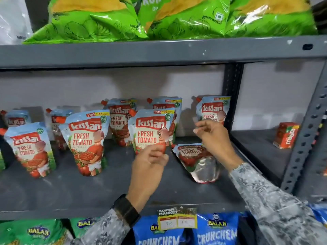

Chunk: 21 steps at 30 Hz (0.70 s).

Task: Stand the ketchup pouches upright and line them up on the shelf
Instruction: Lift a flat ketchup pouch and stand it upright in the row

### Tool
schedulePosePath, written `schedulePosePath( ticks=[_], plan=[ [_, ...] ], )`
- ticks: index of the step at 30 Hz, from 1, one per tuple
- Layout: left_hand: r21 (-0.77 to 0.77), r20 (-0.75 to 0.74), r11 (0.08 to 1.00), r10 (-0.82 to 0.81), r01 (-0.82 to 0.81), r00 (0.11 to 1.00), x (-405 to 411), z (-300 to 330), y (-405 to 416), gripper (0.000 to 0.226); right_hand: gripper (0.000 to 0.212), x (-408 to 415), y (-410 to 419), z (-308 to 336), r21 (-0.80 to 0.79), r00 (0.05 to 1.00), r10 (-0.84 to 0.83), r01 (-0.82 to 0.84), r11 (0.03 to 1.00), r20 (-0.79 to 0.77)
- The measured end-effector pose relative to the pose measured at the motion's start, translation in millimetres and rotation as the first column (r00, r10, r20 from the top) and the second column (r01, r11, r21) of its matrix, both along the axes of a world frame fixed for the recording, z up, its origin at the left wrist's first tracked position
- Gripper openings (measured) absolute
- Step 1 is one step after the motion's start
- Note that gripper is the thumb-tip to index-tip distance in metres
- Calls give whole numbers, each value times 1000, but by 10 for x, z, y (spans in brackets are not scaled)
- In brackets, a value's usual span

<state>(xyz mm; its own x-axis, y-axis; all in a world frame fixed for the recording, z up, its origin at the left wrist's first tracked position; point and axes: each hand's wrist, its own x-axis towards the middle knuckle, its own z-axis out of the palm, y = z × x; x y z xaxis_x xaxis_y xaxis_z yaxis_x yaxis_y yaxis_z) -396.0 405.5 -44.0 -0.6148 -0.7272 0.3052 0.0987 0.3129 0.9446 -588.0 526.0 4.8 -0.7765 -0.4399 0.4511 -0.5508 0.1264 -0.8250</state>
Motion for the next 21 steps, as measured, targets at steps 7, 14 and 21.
schedulePosePath(
  ticks=[7,14,21],
  plan=[
    [444,261,890,-242,106,935,-791,97,316,17,31,-407,254,-269,555,955,-113,-62,830,275],
    [652,178,755,-242,70,954,-958,256,386,19,31,-511,416,-291,166,744,43,-205,964,667],
    [643,49,745,-271,177,961,-974,368,464,28,9,-502,594,-55,-4,800,119,-144,990,589]
  ],
)
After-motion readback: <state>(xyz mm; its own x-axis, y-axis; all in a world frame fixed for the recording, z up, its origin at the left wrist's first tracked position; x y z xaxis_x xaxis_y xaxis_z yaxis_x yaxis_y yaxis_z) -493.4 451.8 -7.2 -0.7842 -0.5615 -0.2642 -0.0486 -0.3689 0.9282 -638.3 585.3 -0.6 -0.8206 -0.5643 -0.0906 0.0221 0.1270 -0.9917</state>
